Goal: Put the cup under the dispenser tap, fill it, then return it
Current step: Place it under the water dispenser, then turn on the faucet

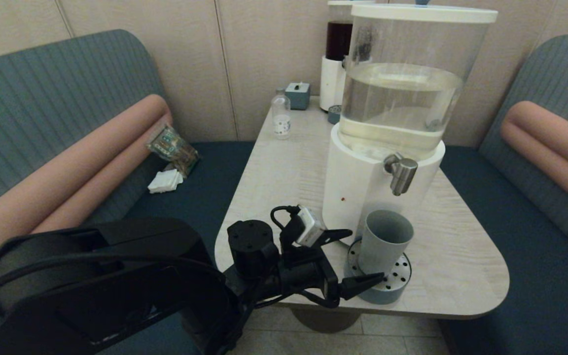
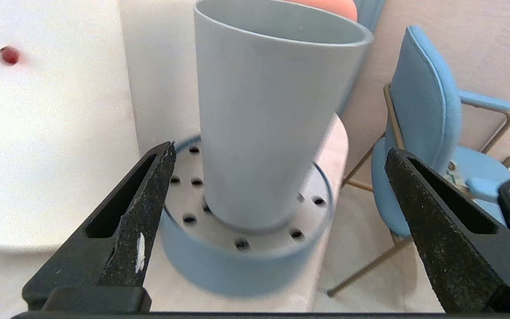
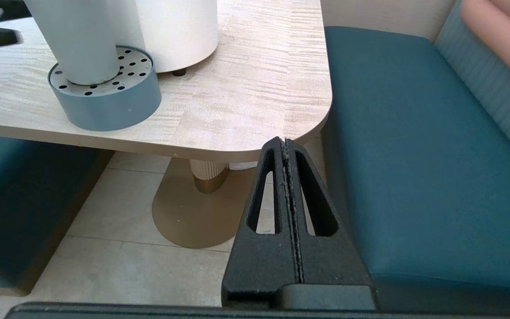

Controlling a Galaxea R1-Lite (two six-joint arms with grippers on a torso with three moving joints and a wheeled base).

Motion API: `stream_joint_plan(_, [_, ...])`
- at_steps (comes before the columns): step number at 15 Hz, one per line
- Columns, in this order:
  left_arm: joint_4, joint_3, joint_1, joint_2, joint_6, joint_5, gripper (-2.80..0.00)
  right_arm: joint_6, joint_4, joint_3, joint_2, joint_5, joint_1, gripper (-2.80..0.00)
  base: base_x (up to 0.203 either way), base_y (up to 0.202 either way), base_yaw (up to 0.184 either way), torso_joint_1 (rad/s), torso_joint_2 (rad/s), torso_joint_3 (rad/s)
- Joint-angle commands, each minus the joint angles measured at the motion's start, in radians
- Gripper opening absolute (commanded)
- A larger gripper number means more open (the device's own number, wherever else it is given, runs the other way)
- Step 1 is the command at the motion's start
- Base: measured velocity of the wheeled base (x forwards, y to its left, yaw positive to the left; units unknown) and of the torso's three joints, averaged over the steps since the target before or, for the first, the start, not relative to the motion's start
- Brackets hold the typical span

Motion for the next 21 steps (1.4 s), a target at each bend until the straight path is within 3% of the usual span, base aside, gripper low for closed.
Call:
stream_joint_plan(1, [-0.008, 0.095, 0.000, -0.091, 0.002, 0.007, 0.00, -0.001, -0.001, 0.015, 0.000, 0.000, 0.000, -2.80, 0.000, 0.000, 0.000, 0.000, 0.00, 0.000])
stream_joint_plan(6, [-0.008, 0.345, -0.007, -0.337, 0.008, 0.022, 0.00, -0.001, -0.001, 0.015, 0.000, 0.000, 0.000, -2.80, 0.000, 0.000, 0.000, 0.000, 0.00, 0.000])
stream_joint_plan(7, [-0.008, 0.400, -0.007, -0.388, 0.009, 0.031, -0.63, -0.001, -0.001, 0.015, 0.000, 0.000, 0.000, -2.80, 0.000, 0.000, 0.000, 0.000, 0.00, 0.000])
stream_joint_plan(8, [-0.008, 0.452, -0.007, -0.458, 0.008, 0.043, -2.80, -0.001, -0.001, 0.015, 0.000, 0.000, 0.000, -2.80, 0.000, 0.000, 0.000, 0.000, 0.00, 0.000])
stream_joint_plan(10, [-0.008, 0.522, -0.004, -0.587, -0.003, 0.098, -2.80, -0.001, -0.001, 0.015, 0.000, 0.000, 0.000, -2.80, 0.000, 0.000, 0.000, 0.000, 0.00, 0.000])
stream_joint_plan(13, [-0.008, 0.589, 0.002, -0.773, -0.070, 0.326, -2.80, -0.001, -0.001, 0.015, 0.000, 0.000, 0.000, -2.80, 0.000, 0.000, 0.000, 0.000, 0.00, 0.000])
stream_joint_plan(15, [0.001, 0.616, 0.055, -0.882, -0.124, 0.458, -2.80, -0.001, -0.001, 0.015, 0.000, 0.000, 0.000, -2.80, 0.000, 0.000, 0.000, 0.000, 0.00, 0.000])
stream_joint_plan(17, [0.019, 0.646, 0.256, -0.952, -0.148, 0.502, -2.80, -0.001, -0.001, 0.015, 0.000, -0.001, 0.000, -2.80, 0.000, 0.000, 0.000, 0.000, 0.00, 0.000])
stream_joint_plan(20, [0.036, 0.706, 0.583, -1.082, -0.157, 0.512, -2.80, -0.001, -0.001, 0.015, 0.000, 0.000, 0.000, -2.80, 0.000, 0.000, 0.000, 0.000, 0.00, 0.000])
stream_joint_plan(21, [0.039, 0.734, 0.645, -1.155, -0.159, 0.506, -2.80, -0.001, -0.001, 0.015, 0.000, -0.001, 0.000, -2.80, 0.000, 0.000, 0.000, 0.000, 0.00, 0.000])
